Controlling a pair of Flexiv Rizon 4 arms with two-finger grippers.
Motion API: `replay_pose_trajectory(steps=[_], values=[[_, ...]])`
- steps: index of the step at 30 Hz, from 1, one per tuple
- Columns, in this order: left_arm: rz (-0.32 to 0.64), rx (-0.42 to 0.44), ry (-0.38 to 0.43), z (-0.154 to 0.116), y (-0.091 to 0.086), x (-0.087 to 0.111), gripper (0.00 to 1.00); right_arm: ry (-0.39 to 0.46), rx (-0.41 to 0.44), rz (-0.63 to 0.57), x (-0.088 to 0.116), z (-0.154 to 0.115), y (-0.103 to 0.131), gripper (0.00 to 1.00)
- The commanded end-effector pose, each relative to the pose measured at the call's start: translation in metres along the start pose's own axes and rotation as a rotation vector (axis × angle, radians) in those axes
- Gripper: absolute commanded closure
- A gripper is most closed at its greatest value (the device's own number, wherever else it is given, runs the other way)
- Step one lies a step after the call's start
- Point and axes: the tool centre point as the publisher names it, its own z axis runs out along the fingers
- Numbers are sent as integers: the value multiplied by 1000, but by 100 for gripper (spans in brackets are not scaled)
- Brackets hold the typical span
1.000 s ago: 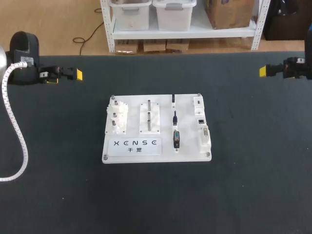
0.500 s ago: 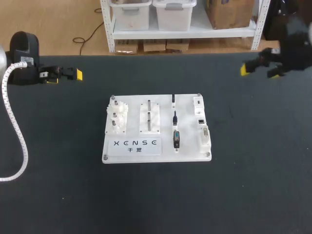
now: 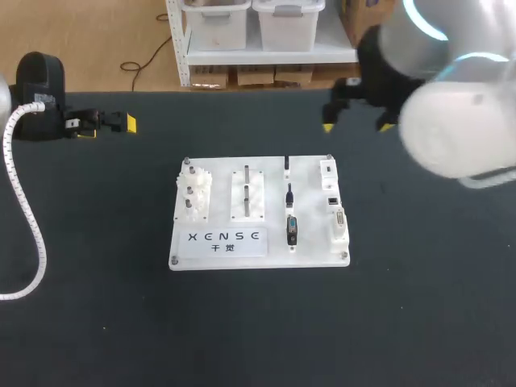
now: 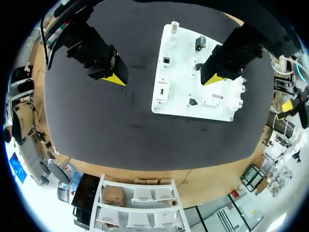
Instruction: Insert the USB connector, Ethernet cable, and multi-pin plug into their matching sockets one by one.
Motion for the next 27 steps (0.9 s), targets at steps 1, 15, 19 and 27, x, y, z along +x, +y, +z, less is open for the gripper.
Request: replay_pose_trajectory(steps=[1, 15, 19, 27], values=[[0, 0, 0, 0, 0, 0, 0, 53, 273, -5, -15, 31, 31, 0], [0, 0, 0, 0, 0, 0, 0, 55, 255, 16, -18, 46, 52, 0], [0, 0, 0, 0, 0, 0, 0, 55, 255, 16, -18, 46, 52, 0], [0, 0, 0, 0, 0, 0, 0, 55, 255, 16, -18, 46, 52, 0]])
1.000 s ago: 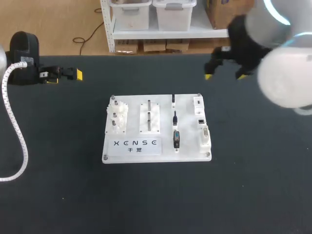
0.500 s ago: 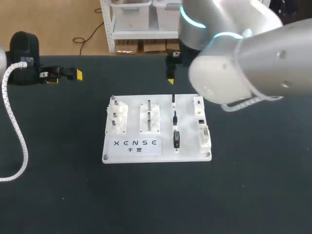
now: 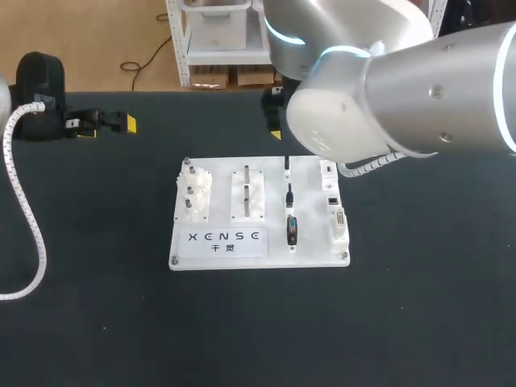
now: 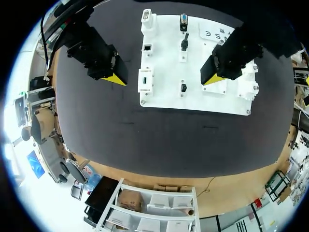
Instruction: Insert the USB connector, Ethernet cable, and multi-pin plug into their matching sockets one by one.
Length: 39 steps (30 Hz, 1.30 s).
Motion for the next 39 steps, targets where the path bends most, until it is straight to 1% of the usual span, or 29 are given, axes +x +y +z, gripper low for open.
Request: replay_pose_trajectory(steps=[1, 5, 11, 15, 16, 19, 21, 26, 39], values=[[0, 0, 0, 0, 0, 0, 0, -5, 1, 2, 2, 0, -1, 0], [0, 0, 0, 0, 0, 0, 0, -5, 1, 2, 2, 0, -1, 0], [0, 0, 0, 0, 0, 0, 0, 66, -50, 26, -5, 12, 6, 0], [0, 0, 0, 0, 0, 0, 0, 75, -40, 12, -8, 17, 9, 0], [0, 0, 0, 0, 0, 0, 0, 67, -26, 0, -8, 18, 9, 0], [0, 0, 0, 0, 0, 0, 0, 88, -1, -24, -6, 24, 10, 0], [0, 0, 0, 0, 0, 0, 0, 96, -1, -27, -5, 27, 10, 0], [0, 0, 0, 0, 0, 0, 0, 122, -12, -34, -3, 32, 10, 0], [0, 0, 0, 0, 0, 0, 0, 148, -43, -52, 7, 49, 21, 0]])
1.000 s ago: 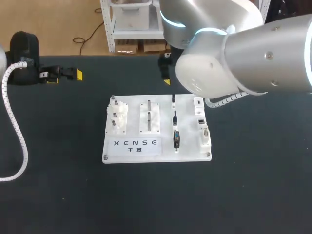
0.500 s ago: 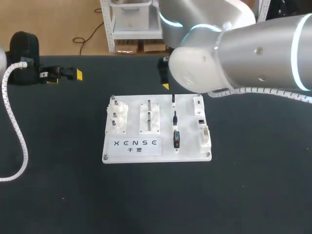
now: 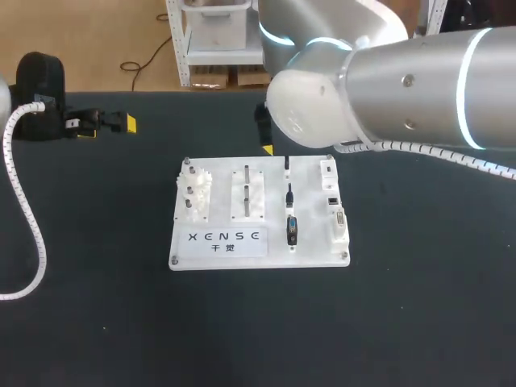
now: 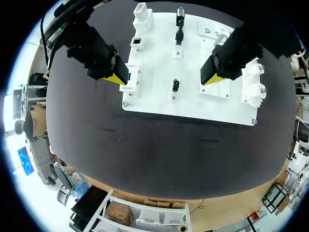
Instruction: Insert the USB connector, Ethernet cable, and multi-pin plug into their matching sockets one by one.
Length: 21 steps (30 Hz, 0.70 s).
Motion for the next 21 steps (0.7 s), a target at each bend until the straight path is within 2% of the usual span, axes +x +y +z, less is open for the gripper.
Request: replay_pose_trajectory(steps=[1, 16, 18, 20, 21], values=[[0, 0, 0, 0, 0, 0, 0, -1, -2, 2, 0, 6, 3, 0], [0, 0, 0, 0, 0, 0, 0, 5, -23, 3, 6, 24, 7, 0], [0, 0, 0, 0, 0, 0, 0, 9, -19, 10, 7, 25, 8, 7], [0, 0, 0, 0, 0, 0, 0, 9, -15, 15, 8, 26, 9, 22], [0, 0, 0, 0, 0, 0, 0, 10, -15, 17, 8, 27, 9, 25]])
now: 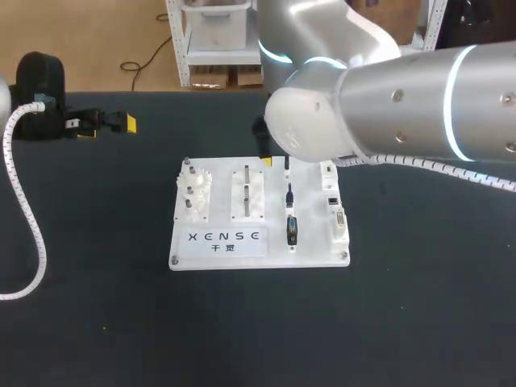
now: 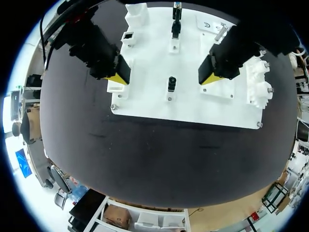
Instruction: Insert the USB connector, Ethernet cable, and multi-pin plug into their matching sockets one by one.
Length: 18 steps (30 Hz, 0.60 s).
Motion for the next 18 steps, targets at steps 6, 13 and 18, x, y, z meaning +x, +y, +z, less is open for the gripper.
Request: replay_pose_trajectory(steps=[6, 13, 18], values=[[0, 0, 0, 0, 0, 0, 0, -2, -7, 14, 2, 4, 5, 53], [0, 0, 0, 0, 0, 0, 0, 2, -17, 39, 1, 7, 7, 55], [0, 0, 0, 0, 0, 0, 0, 1, -19, 64, -1, 8, 8, 56]])
